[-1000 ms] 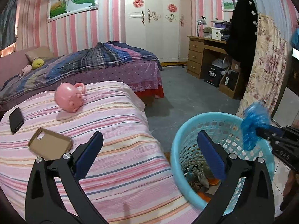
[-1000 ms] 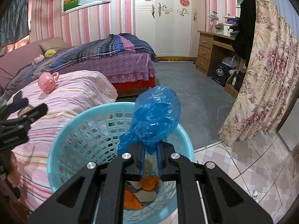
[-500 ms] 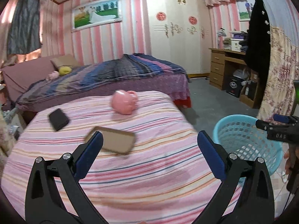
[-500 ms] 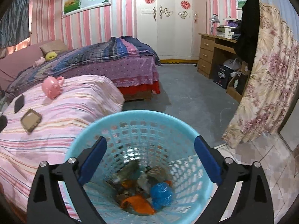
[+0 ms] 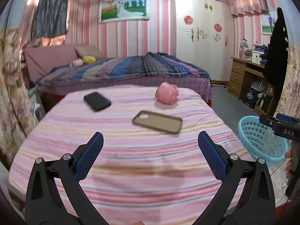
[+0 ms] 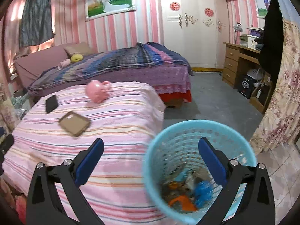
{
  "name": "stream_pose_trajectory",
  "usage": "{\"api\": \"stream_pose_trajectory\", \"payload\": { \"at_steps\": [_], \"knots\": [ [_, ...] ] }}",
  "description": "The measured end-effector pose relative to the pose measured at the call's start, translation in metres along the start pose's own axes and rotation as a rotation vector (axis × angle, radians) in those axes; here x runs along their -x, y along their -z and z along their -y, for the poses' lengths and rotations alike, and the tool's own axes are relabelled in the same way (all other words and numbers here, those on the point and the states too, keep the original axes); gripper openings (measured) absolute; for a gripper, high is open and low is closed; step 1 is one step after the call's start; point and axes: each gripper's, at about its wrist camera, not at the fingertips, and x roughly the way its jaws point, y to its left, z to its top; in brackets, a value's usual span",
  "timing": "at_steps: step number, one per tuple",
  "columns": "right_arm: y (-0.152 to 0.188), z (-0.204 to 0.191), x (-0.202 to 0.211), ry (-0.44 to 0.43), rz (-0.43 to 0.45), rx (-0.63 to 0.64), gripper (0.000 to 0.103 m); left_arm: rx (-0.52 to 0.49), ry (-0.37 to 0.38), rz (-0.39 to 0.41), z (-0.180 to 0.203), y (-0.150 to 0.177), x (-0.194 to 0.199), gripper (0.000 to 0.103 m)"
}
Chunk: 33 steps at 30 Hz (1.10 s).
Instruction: Collect trash
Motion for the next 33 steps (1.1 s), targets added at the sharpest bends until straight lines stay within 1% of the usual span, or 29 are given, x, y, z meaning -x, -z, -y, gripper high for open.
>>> {"api": "stream_pose_trajectory", "payload": {
  "at_steps": [3,4,5,7,9,12,16,20,22,27,33],
  "knots": [
    [0.005,-0.023,0.004,-0.003,0.017,0.046,0.098,0.024,-0.018,-0.008,-0.016,0.009,0.003,0.098],
    [0.01,-0.043,0.011,0.014,0.044,0.108,0.098,0.026,-0.024,-0.008,-0.018,0.012,0.003,0.098],
    [0.012,-0.046,0.011,0.014,0.047,0.114,0.098,0.028,-0.028,-0.009,-0.021,0.014,0.004,0.098],
    [0.019,-0.065,0.016,0.01,0.061,0.146,0.098,0.041,-0.026,-0.012,-0.024,0.019,0.006,0.098],
    [0.019,-0.069,0.017,0.006,0.06,0.146,0.098,0.058,-0.019,-0.015,-0.03,0.024,0.007,0.098],
    [0.021,-0.081,0.023,-0.01,0.059,0.146,0.098,0.067,-0.029,-0.006,-0.035,0.027,0.009,0.098],
    [0.023,-0.092,0.027,-0.006,0.07,0.146,0.098,0.083,-0.033,-0.004,-0.042,0.026,0.012,0.098],
    [0.028,-0.097,0.031,-0.025,0.067,0.134,0.098,0.09,-0.041,0.003,-0.044,0.025,0.012,0.098],
    [0.03,-0.101,0.032,-0.017,0.073,0.137,0.098,0.094,-0.039,0.002,-0.044,0.024,0.011,0.098],
    [0.032,-0.104,0.034,-0.016,0.076,0.148,0.098,0.094,-0.041,0.011,-0.044,0.022,0.012,0.098],
    [0.03,-0.099,0.035,-0.018,0.078,0.152,0.098,0.122,-0.024,0.013,-0.048,0.019,0.012,0.098]
  ]
}}
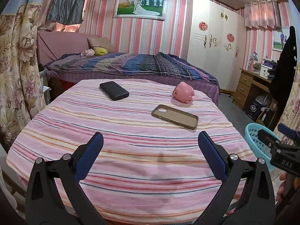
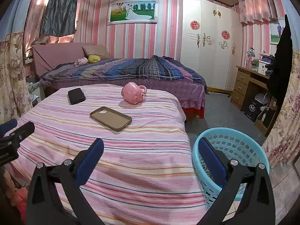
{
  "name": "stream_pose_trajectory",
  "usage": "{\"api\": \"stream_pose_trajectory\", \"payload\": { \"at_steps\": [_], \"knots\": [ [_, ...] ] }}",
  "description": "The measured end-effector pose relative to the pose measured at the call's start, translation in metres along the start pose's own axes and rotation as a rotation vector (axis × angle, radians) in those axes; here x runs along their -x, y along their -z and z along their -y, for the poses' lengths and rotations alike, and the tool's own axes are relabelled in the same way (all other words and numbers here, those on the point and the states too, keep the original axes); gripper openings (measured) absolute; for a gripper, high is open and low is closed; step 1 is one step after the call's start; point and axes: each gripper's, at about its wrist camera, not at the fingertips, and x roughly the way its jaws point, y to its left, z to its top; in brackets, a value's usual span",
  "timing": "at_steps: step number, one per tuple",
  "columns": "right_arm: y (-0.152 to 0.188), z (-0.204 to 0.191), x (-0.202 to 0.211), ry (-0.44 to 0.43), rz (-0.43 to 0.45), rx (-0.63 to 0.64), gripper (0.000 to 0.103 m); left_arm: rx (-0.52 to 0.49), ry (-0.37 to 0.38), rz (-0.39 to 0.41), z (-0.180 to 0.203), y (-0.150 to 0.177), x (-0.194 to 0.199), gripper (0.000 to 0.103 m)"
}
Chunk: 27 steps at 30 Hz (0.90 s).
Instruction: Collect trash
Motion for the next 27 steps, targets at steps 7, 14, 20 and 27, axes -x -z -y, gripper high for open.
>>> {"api": "stream_pose_trajectory", "payload": {
  "at_steps": [7,14,20,27],
  "knots": [
    [0.0003,-0.0017,0.0023,-0.008,0.002,0.015,0.098,-0.002,0.006,0.004,0.0009,-0.0011,0.0,0.098],
    [0.0002,-0.002,0.0032,-0.014,0.011,0.015,0.098,-0.011,0.001,0.008,0.0032,-0.0028,-0.0003,0.098],
    [0.0008,-0.0034,0.003,-0.016,0.027,0.017,0.098,-0.014,-0.001,0.01,0.0028,-0.0029,0.0002,0.098],
    [0.0008,-0.0048,0.0019,-0.016,0.031,0.019,0.098,-0.017,-0.002,0.016,0.0041,-0.0033,0.0008,0.098]
  ]
}}
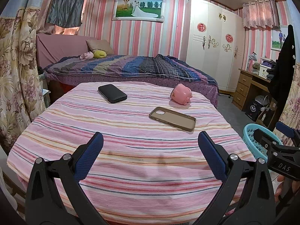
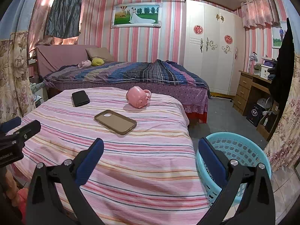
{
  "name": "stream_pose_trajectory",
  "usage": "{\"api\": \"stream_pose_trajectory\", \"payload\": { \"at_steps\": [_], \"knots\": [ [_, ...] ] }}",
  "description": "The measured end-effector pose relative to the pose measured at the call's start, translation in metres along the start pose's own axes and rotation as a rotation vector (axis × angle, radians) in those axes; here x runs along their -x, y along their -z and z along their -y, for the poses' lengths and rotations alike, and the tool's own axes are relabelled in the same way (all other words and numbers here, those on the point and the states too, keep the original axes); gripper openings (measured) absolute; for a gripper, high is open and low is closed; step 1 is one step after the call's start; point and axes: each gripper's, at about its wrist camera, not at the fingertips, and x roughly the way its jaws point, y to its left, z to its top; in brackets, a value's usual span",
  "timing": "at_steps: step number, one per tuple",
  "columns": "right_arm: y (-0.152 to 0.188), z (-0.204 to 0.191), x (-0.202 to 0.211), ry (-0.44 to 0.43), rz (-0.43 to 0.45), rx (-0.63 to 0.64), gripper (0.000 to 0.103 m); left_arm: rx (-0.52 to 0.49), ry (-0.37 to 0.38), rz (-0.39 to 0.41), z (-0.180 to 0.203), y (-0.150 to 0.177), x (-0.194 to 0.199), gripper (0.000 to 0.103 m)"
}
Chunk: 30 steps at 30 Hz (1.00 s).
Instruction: Collect trash
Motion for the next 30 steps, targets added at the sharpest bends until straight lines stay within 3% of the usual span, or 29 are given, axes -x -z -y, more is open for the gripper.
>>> {"api": "stream_pose_trajectory", "payload": {
  "at_steps": [30],
  "knots": [
    [-0.007,0.0,0.004,0.0,0.028,0.004,0.098,-0.01,-0.005,0.031,0.005,-0.011,0.01,0.098]
  ]
}}
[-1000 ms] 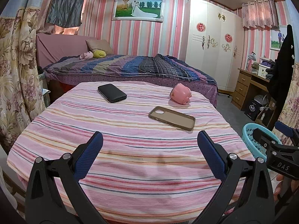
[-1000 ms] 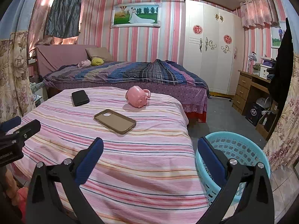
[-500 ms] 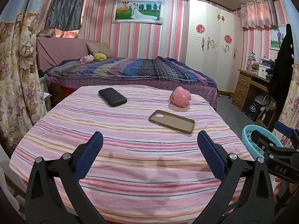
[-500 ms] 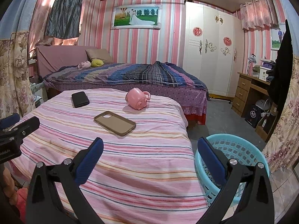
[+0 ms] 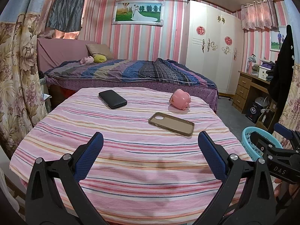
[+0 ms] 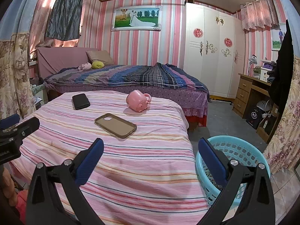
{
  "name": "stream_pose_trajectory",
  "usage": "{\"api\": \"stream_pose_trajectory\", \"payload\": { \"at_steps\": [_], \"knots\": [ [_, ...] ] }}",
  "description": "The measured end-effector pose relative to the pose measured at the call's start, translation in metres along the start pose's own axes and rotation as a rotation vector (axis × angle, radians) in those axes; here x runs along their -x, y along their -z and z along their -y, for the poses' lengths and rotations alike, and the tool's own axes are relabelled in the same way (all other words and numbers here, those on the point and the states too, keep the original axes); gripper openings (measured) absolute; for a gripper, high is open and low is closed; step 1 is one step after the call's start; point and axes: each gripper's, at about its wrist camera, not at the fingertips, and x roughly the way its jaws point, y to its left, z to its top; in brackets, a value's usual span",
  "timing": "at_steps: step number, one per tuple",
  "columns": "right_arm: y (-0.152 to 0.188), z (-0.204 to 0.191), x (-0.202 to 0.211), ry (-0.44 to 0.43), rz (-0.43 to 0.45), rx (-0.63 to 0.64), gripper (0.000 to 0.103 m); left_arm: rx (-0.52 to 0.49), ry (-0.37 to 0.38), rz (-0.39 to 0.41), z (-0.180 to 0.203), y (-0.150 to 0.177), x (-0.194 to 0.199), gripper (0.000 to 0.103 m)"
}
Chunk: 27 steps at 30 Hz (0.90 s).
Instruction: Collect trash
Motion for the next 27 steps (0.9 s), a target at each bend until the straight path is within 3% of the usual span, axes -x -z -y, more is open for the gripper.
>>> {"api": "stream_pose_trajectory", "payload": {
  "at_steps": [27],
  "knots": [
    [-0.0004,-0.0003,-0.0007,0.002,0.003,-0.002,0.098,-0.003,-0.003,0.007,-0.0026,0.0011,0.003,0.098]
  ]
}}
